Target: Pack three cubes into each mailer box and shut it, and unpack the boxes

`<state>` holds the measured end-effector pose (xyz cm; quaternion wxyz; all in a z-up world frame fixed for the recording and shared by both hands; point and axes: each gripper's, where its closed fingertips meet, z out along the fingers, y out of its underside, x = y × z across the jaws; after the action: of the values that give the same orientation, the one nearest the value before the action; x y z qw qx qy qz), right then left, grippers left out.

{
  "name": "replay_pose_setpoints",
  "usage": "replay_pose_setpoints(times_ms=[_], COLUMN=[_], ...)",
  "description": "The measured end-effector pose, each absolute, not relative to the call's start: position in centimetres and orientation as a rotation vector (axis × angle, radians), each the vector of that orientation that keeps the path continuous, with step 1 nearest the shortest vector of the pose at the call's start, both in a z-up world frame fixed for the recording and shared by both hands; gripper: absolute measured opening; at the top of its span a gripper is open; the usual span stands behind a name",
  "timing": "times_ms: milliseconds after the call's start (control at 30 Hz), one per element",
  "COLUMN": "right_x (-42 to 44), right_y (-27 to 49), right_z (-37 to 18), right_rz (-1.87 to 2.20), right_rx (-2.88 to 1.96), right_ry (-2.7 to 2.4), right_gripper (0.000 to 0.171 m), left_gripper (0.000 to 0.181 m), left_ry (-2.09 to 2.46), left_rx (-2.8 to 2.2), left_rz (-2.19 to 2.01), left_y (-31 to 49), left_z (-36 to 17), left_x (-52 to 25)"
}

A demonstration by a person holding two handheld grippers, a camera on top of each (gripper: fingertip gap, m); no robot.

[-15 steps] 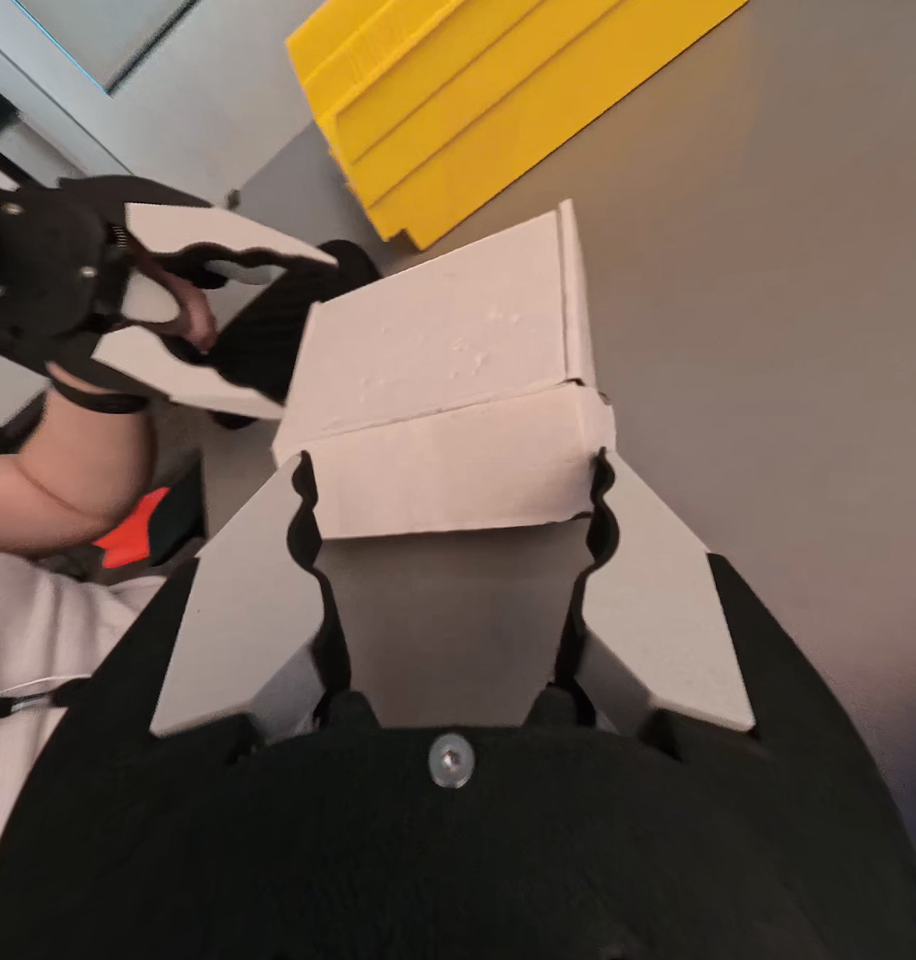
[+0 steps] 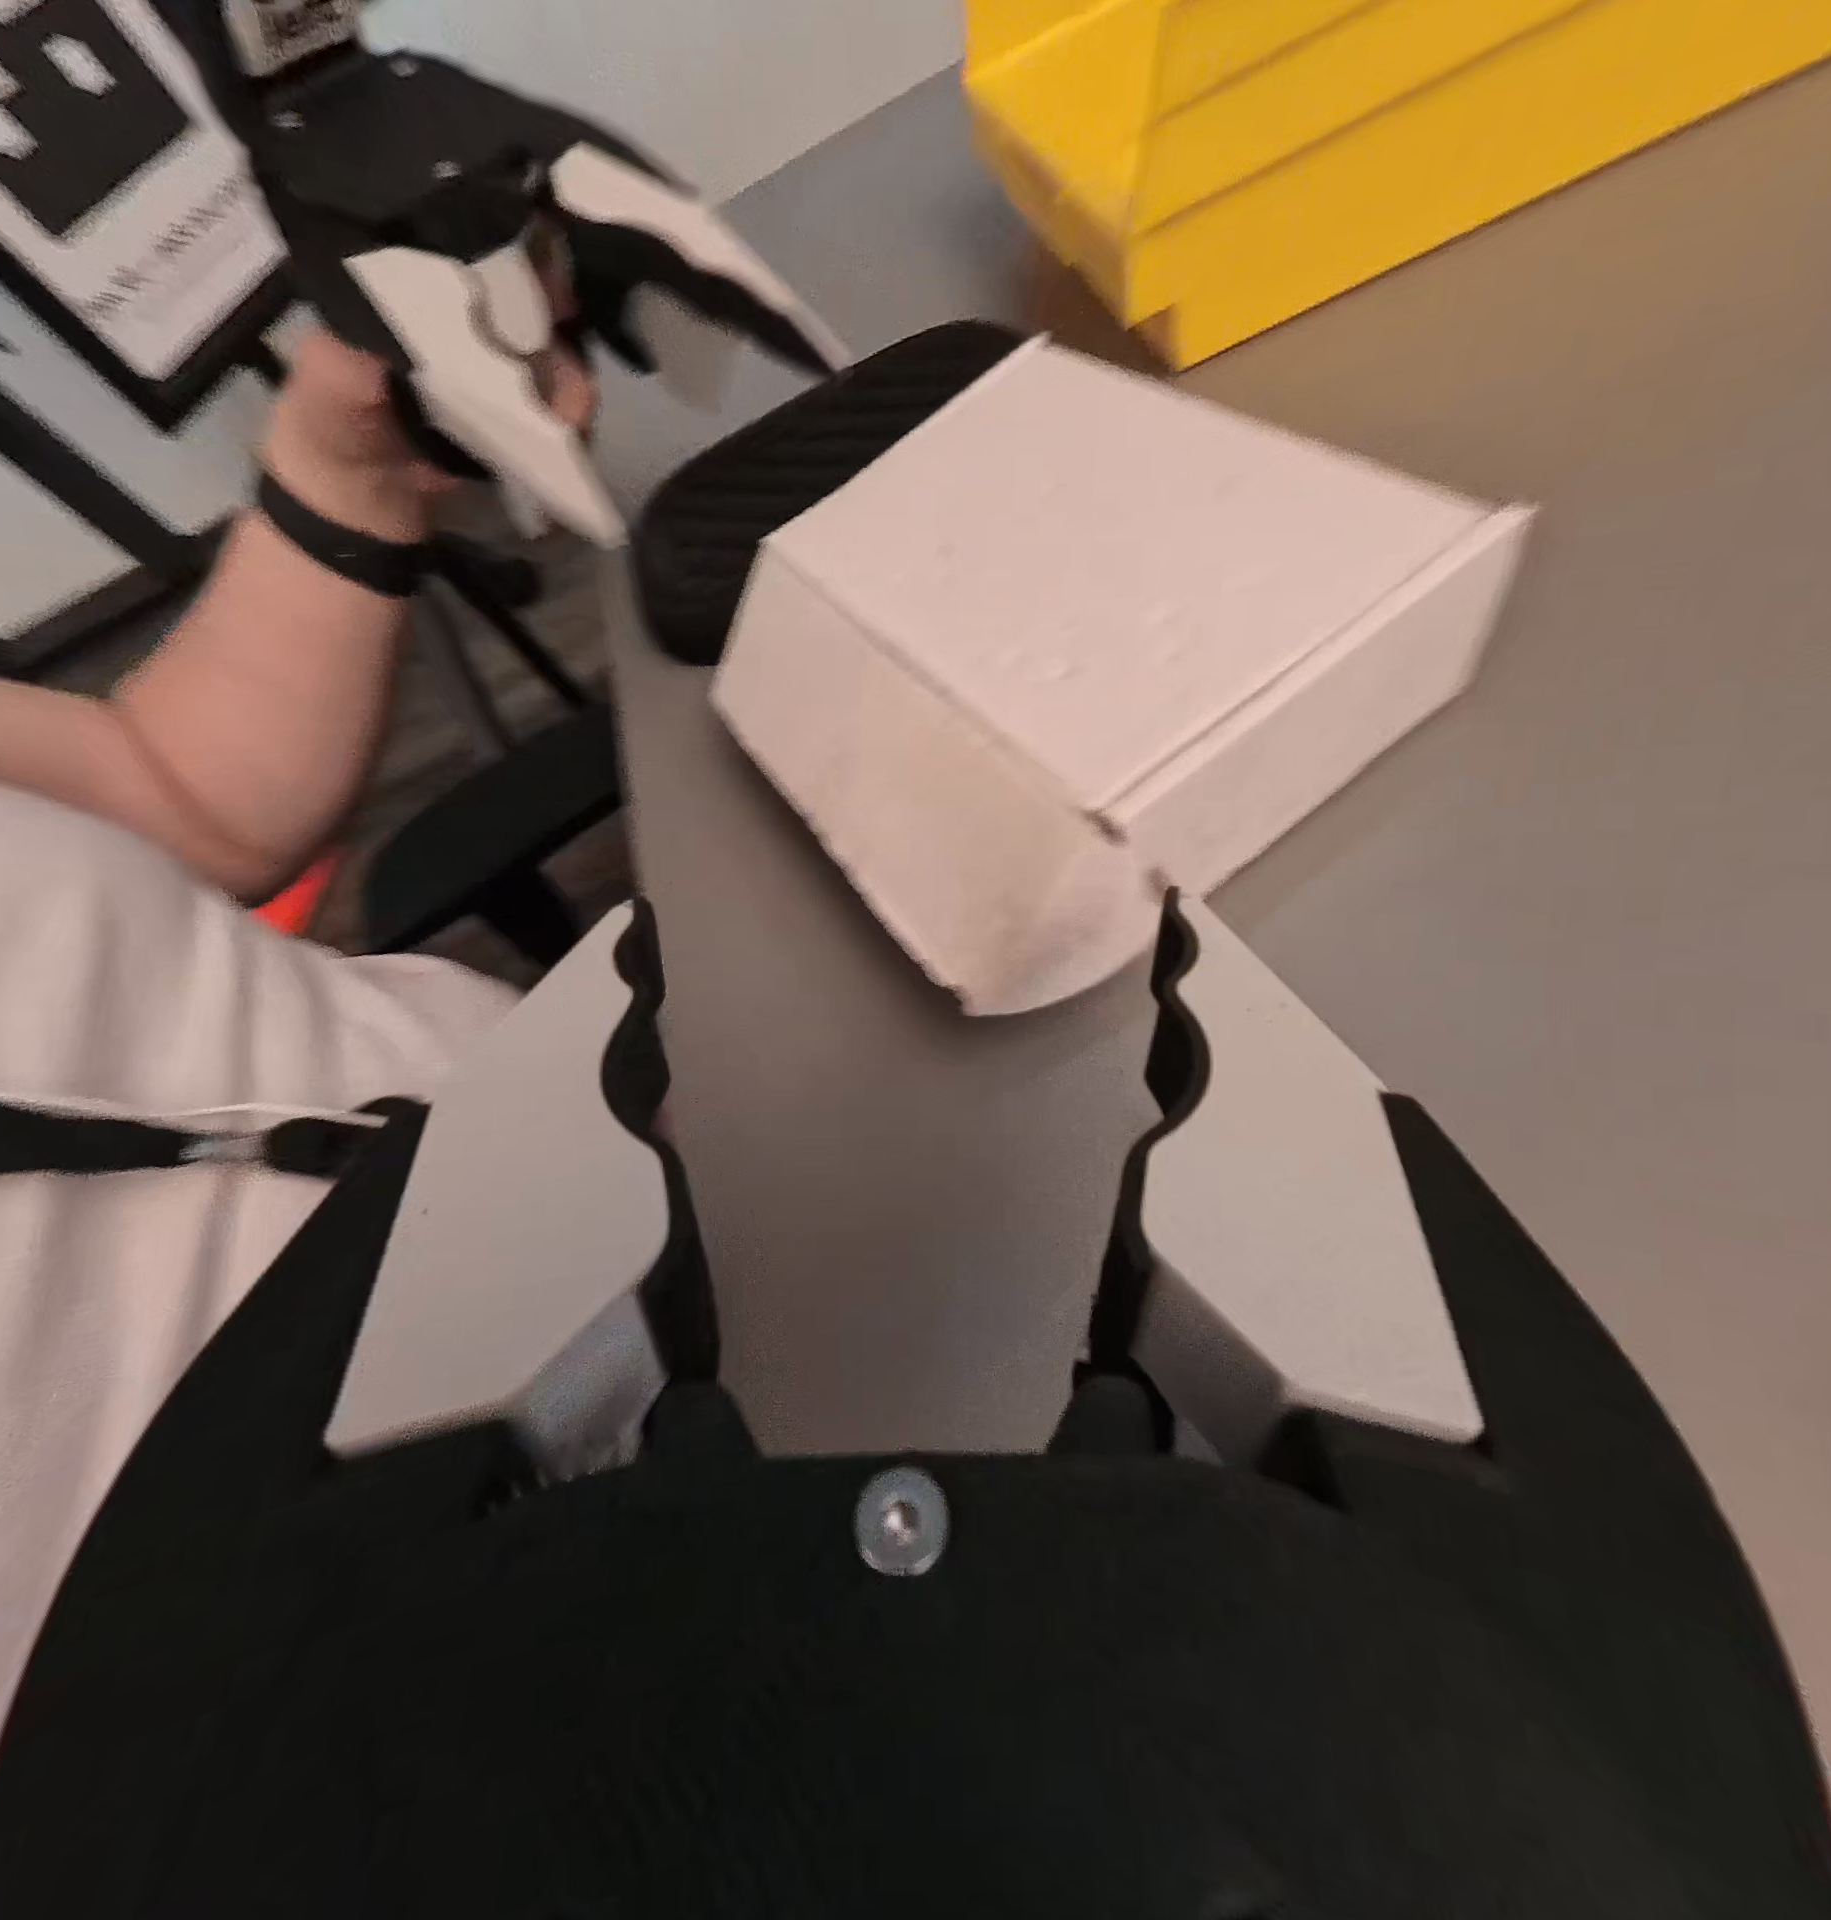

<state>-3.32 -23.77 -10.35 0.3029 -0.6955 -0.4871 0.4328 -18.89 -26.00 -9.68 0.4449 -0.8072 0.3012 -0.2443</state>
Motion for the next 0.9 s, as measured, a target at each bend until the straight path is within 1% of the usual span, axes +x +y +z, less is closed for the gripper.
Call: replay_pose_setpoints(times_ms=[33, 133, 200, 267, 300, 433, 533, 600, 667, 733, 800, 900], right_x=[-3.2, -3.5, -4.2, -4.7, -4.7, -4.5, -4.5, -4.3, -4.2, -4.4, -5.3, -6.5], right_y=[-22.4, -20.4, -21.5, -22.9, -23.1, -23.5, -25.7, -27.2, -28.4, -29.5, -31.0, -32.6], right_z=[-10.4, -11.0, -11.5, -12.2, -12.6, -13.7, -13.7, -13.5, -13.4, -13.0, -12.0, -11.5], right_rz=[1.072, 1.05, 1.153, 1.209, 1.187, 1.039, 1.083, 1.124, 1.161, 1.206, 1.343, 1.462], right_rx=[-1.824, -1.885, -1.937, -1.943, -1.939, -1.908, -1.894, -1.89, -1.887, -1.851, -1.791, -1.741], right_ry=[-1.272, -1.218, -1.251, -1.304, -1.321, -1.336, -1.366, -1.388, -1.406, -1.425, -1.414, -1.419], right_gripper=[0.095, 0.093, 0.088, 0.088, 0.091, 0.091, 0.087, 0.081, 0.082, 0.082, 0.082, 0.081], left_gripper=[0.094, 0.093, 0.093, 0.092, 0.092, 0.092, 0.102, 0.105, 0.108, 0.11, 0.119, 0.119], left_ry=[0.748, 0.737, 0.746, 0.749, 0.752, 0.817, 0.893, 0.963, 1.031, 1.058, 1.056, 0.943], left_rx=[-1.997, -2.024, -2.033, -2.03, -2.034, -2.034, -2.076, -2.098, -2.097, -2.085, -2.027, -1.96], left_rz=[-0.646, -0.66, -0.696, -0.667, -0.619, -0.548, -0.51, -0.477, -0.479, -0.51, -0.613, -0.705], left_y=[-26.2, -25.9, -26.1, -25.8, -25.4, -24.5, -23.8, -23.2, -22.4, -21.2, -20.2, -18.0], left_z=[-10.0, -11.3, -11.8, -12.2, -12.4, -12.3, -12.8, -13.4, -13.6, -13.2, -11.9, -9.4], left_x=[-18.6, -18.0, -17.0, -16.5, -16.6, -16.3, -15.8, -15.5, -14.9, -14.3, -13.1, -13.1])
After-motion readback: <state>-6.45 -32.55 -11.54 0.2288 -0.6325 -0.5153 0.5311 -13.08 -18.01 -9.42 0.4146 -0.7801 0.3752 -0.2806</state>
